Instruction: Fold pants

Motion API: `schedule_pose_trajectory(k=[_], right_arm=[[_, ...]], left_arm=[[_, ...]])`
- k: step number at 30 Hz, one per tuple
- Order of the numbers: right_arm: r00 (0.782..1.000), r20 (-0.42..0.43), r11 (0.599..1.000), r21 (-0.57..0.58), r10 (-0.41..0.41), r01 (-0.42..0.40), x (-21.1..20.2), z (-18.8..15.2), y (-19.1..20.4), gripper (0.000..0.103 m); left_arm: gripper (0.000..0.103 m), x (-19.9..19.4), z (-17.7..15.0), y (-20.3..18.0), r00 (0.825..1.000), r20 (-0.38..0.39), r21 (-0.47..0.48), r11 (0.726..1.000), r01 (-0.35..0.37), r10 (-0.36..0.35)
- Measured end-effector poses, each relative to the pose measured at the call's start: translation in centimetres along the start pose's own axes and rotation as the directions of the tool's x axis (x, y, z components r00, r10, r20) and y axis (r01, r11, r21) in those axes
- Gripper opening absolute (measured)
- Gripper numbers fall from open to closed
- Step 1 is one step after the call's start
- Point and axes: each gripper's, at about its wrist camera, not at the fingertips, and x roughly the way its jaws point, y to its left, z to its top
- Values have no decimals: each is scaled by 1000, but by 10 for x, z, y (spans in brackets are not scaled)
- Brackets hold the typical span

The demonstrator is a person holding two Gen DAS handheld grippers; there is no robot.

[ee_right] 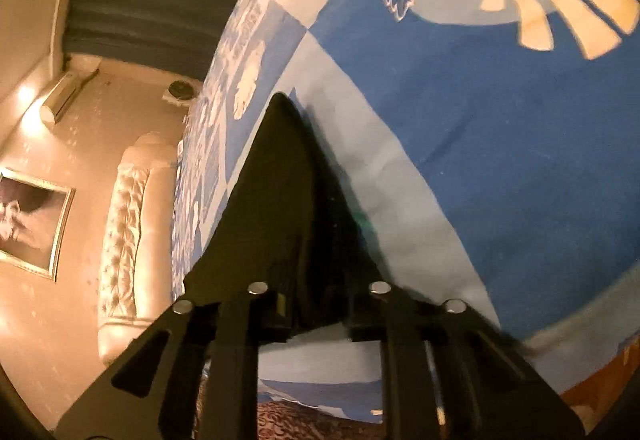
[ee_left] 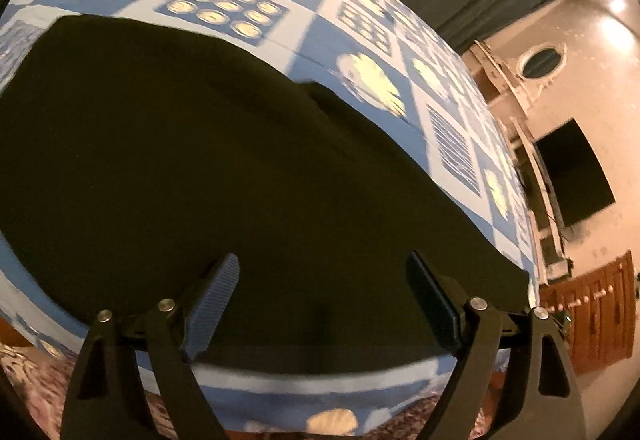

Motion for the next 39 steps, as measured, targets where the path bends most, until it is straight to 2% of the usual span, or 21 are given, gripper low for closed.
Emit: schedule_pose_trajectory(k=[1,2,3,4,6,9,12,14,17,18,19,23,26,28,29,36,37,38,39], right_arm=[[996,70,998,-22,-56,57,-14,0,7,43],[987,124,993,-48,-103,110,-23,-3,12,49],[982,149,989,-74,-118,130,-25,-5,25,57],[982,156,985,-114,-109,127,-26,-8,42,58],[989,130,975,-199,-77,102,-18,-14,74,61],[999,16,936,-350,-44,47,26,-30,139,70],[995,-92,891,-454,-38,-8,89,-55,206,70],[985,-172,866,-496,-21,-69,134,-79,247,70],[969,-248,837,-532,-11,-127,184,-109,292,70],[963,-269,833,-535,-12,-139,199,-118,304,70],[958,-285,832,-535,-16,-146,211,-129,315,70],[943,-333,842,-511,-7,-175,252,-149,342,70],[932,-363,848,-494,2,-194,278,-159,356,70],[927,-374,854,-483,0,-195,290,-164,361,70],[925,-380,857,-475,5,-200,296,-166,364,70],[916,-401,862,-456,24,-222,306,-180,367,73],[915,-402,866,-450,20,-217,308,-181,365,73],[915,-404,871,-442,20,-214,308,-182,363,73],[912,-409,878,-426,26,-217,309,-183,360,73]], left_arm=[[84,-2,3,5,1000,6,-1,1000,-12,12],[84,-7,11,14,999,22,1,999,-34,34],[84,-11,16,21,998,34,2,999,-52,52],[84,-15,21,28,996,44,2,997,-72,72],[84,-26,33,49,989,69,-10,991,-130,130],[84,-49,46,84,980,113,-47,986,-160,165],[84,-72,50,119,982,144,-118,987,-104,121],[84,-85,49,150,988,147,-209,978,-12,43],[84,-104,38,199,982,188,-369,925,93,-24],[84,-109,35,210,980,199,-402,910,101,-20],[84,-114,33,222,978,208,-432,897,97,-6],[84,-121,28,239,974,225,-465,877,122,-16],[84,-120,33,228,970,239,-428,891,152,-51],[84,-115,37,217,975,220,-396,910,123,-36],[84,-112,39,217,979,204,-403,908,111,-29],[84,-101,25,237,969,241,-536,824,184,-60],[71,-99,23,240,966,252,-549,813,194,-61],[48,-98,23,243,964,259,-563,801,203,-62],[41,-96,22,245,969,244,-577,796,185,-48]])
